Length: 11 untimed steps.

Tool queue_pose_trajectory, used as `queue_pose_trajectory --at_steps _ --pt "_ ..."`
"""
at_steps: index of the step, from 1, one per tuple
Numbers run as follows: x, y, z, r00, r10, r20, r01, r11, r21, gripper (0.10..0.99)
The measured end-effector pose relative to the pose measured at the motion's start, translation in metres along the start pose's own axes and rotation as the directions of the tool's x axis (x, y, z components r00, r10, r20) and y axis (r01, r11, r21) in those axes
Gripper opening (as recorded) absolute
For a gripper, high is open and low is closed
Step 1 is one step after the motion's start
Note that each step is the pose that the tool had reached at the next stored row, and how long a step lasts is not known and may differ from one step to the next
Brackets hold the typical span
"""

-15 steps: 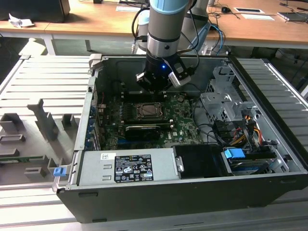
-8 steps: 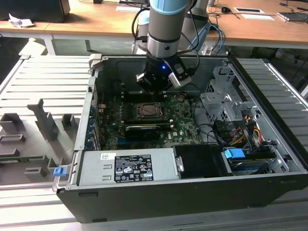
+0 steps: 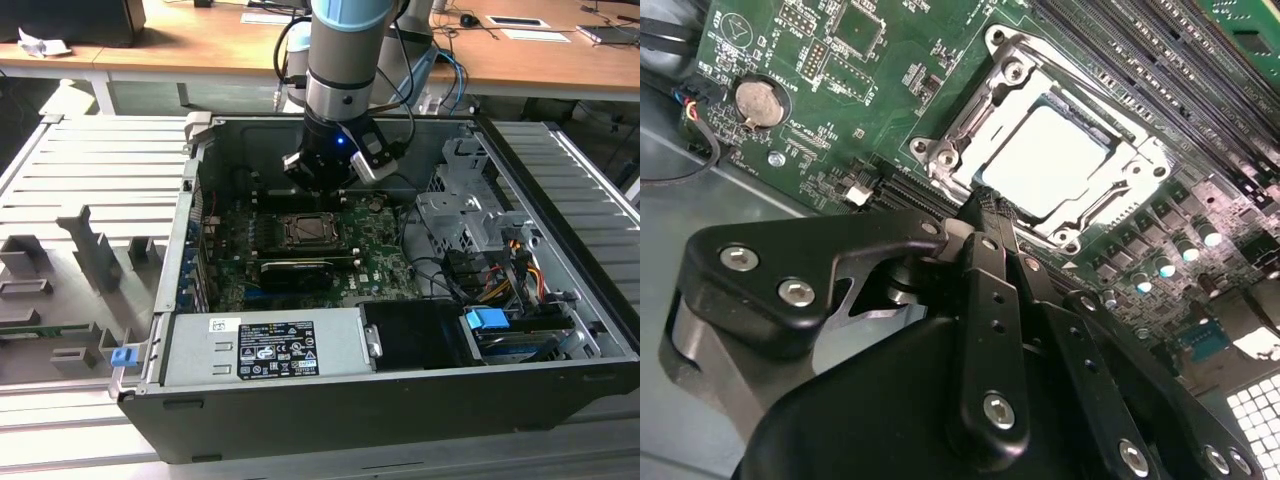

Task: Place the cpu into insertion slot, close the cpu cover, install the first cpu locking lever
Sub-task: 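Install the first cpu locking lever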

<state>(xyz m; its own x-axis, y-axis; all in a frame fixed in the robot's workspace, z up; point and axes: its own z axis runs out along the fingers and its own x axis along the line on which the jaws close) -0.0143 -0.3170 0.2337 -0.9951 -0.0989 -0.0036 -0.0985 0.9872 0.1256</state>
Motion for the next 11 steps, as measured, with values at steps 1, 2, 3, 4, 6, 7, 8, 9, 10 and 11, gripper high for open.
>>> queue_pose_trajectory --at_steps 1,2,3,4,6,7,8,9,10,11 --pt "0.0 -0.0003 0.0 1.0 0.0 0.0 0.0 1.0 0.0 0.106" --pt "0.0001 -0.0006 0.0 1.0 0.0 0.0001 0.0 1.0 0.0 0.106" --pt "0.0001 -0.0009 -0.0001 1.0 0.0 0.0 0.0 1.0 0.0 0.106" --pt "0.0001 -0.0011 -0.0001 1.0 0.0 0.0 0.0 1.0 0.0 0.106" --pt "0.0002 -0.0018 -0.0002 1.0 0.0 0.0 0.0 1.0 0.0 0.106" --pt "0.0002 -0.002 -0.0002 1.0 0.0 0.0 0.0 1.0 0.0 0.106" --pt "0.0002 -0.0023 -0.0003 1.0 0.0 0.0 0.0 1.0 0.0 0.106" --pt "0.0003 -0.0025 -0.0003 1.0 0.0 0.0 0.0 1.0 0.0 0.106" --pt "0.0003 -0.0028 -0.0003 1.0 0.0 0.0 0.0 1.0 0.0 0.106" --pt "0.0003 -0.003 -0.0004 1.0 0.0 0.0 0.0 1.0 0.0 0.106"
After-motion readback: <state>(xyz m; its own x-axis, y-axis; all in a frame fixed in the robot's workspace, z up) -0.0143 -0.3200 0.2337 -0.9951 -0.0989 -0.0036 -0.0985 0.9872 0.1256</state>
